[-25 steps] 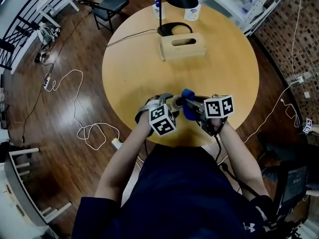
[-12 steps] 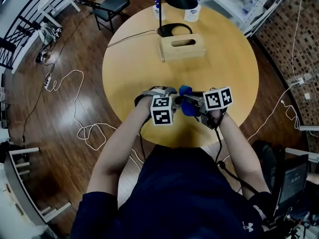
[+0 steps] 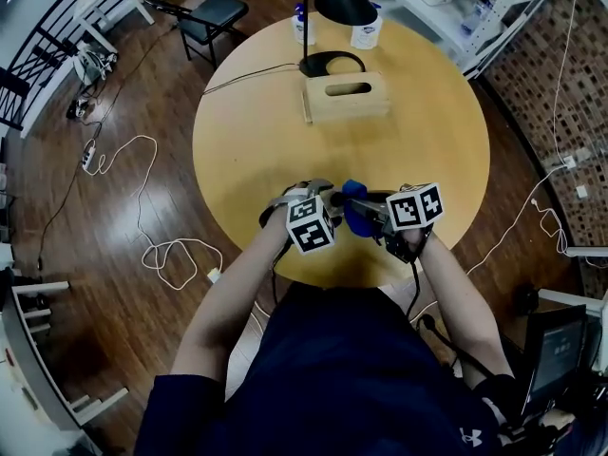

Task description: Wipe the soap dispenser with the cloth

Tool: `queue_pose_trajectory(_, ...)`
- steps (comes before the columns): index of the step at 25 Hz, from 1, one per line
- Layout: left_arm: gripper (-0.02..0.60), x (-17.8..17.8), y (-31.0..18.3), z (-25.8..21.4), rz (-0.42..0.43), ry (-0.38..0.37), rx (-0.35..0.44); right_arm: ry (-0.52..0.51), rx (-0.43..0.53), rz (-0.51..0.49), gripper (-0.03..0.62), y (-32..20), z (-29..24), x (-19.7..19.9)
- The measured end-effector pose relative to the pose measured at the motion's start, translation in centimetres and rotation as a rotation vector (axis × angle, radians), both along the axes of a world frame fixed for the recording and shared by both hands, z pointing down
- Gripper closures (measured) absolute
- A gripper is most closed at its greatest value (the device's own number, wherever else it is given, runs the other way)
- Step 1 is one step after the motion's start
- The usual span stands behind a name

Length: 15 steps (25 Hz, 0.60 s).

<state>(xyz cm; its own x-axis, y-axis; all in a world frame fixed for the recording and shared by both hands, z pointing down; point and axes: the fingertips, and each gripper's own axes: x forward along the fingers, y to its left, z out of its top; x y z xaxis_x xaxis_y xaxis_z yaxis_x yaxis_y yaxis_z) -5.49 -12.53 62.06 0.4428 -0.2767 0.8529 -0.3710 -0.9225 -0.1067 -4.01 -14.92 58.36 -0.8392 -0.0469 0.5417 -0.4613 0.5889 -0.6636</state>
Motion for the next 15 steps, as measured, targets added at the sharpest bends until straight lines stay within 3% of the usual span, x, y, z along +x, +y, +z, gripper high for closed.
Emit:
queue_pose_trajectory(3,0.256,0.3,1.3,0.2,0.317,-0.086,0.036,-0.006,-0.002,0.006,0.514,-1.6,0.1,-0.4)
queue_pose_trajectory(5,0.251,0.3,1.5,0.6,0.404,-0.162,0.075,0.005,-0.003,0.007,0.513,-1.9,0.6,-0.5)
queue_pose_trajectory(7,0.216,-0.1,1.1,0.6,0.318,-0.191,0.096,0.016,0.001,0.010,0.513,-1.5,0.6,-0.3)
queue_pose_trajectory(11,0.217,-1.3,1.6,-1.0,-0.087,-0.059,-0.025,0.039,0.028,-0.047,0.513,1.0,-0.3,0.4)
queue_pose_trajectory(15,0.294,-0.2,2.0,-1.0,-0.153,-0.047,-0.005,0.035,0.011,-0.017,0.513,0.8,0.1,0.3)
